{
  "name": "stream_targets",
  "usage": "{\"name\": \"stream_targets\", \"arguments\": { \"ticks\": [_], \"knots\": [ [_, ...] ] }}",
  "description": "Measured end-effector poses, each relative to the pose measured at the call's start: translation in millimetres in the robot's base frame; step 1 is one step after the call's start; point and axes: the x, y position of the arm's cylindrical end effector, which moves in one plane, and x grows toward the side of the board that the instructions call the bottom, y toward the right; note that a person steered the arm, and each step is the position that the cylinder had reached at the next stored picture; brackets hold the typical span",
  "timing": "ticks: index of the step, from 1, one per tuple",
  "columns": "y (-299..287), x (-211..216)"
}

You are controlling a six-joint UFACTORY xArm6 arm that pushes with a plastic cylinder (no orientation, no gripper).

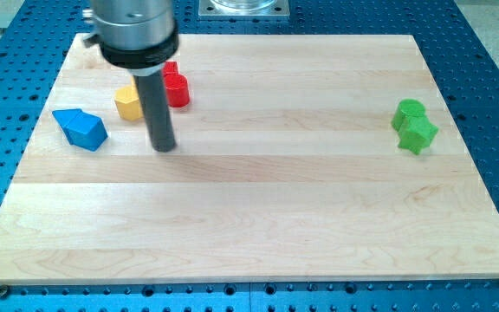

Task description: Keep the yellow heart to the left of the red star

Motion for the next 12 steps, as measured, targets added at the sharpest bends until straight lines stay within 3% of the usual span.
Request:
{"name": "stream_targets", "arguments": {
  "ticks": [4, 7, 10, 12],
  "knots": [
    [-51, -27],
    [-39, -67],
    [-28, -67],
    [-90, -94]
  ]
}}
